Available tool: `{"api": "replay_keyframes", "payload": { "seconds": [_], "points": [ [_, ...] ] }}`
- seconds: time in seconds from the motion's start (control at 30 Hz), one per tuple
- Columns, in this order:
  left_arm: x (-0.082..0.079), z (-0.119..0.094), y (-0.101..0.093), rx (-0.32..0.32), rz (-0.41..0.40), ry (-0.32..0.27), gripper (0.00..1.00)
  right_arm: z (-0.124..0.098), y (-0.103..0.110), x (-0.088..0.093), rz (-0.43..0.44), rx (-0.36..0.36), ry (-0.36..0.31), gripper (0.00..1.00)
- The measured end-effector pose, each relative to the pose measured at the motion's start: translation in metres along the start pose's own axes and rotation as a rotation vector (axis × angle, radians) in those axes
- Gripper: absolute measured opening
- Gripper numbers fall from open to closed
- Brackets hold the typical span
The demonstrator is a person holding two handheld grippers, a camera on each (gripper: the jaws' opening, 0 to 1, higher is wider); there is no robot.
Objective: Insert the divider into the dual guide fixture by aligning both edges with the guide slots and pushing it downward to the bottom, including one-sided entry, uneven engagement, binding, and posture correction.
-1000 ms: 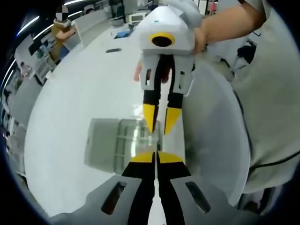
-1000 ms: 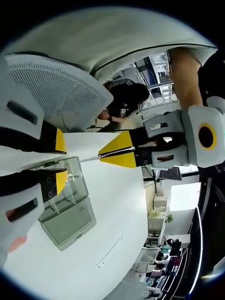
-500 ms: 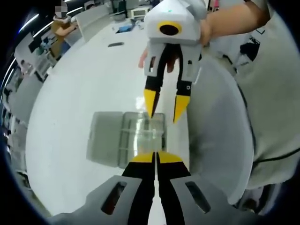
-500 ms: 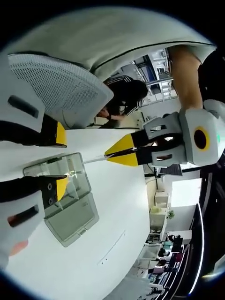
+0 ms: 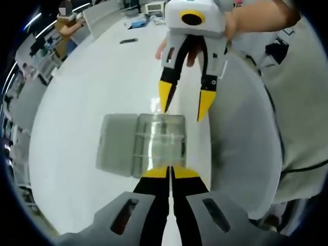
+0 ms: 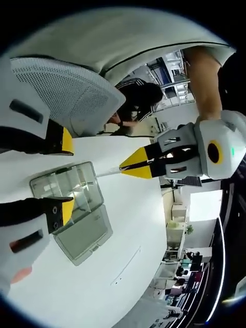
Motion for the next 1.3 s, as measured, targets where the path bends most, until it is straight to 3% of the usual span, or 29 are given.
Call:
{"api": "replay_keyframes", "payload": {
  "seconds": [1.3],
  "points": [
    [0.015, 0.022, 0.014, -0.028, 0.003, 0.091, 0.0, 0.001, -0.008, 0.003, 0.03, 0.021, 0.015, 0.39]
  ]
}}
Point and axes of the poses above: the point that each gripper's makers call its tool centre point, and the gripper's own axes: z roughly forward along the fingers, y roughly to its left, x roughly out of its underside, the point moved 7 cm from there along -z, roughly backward along the fingers, and after that the axes turned 6 degrees about x, right-handed, at the moved point
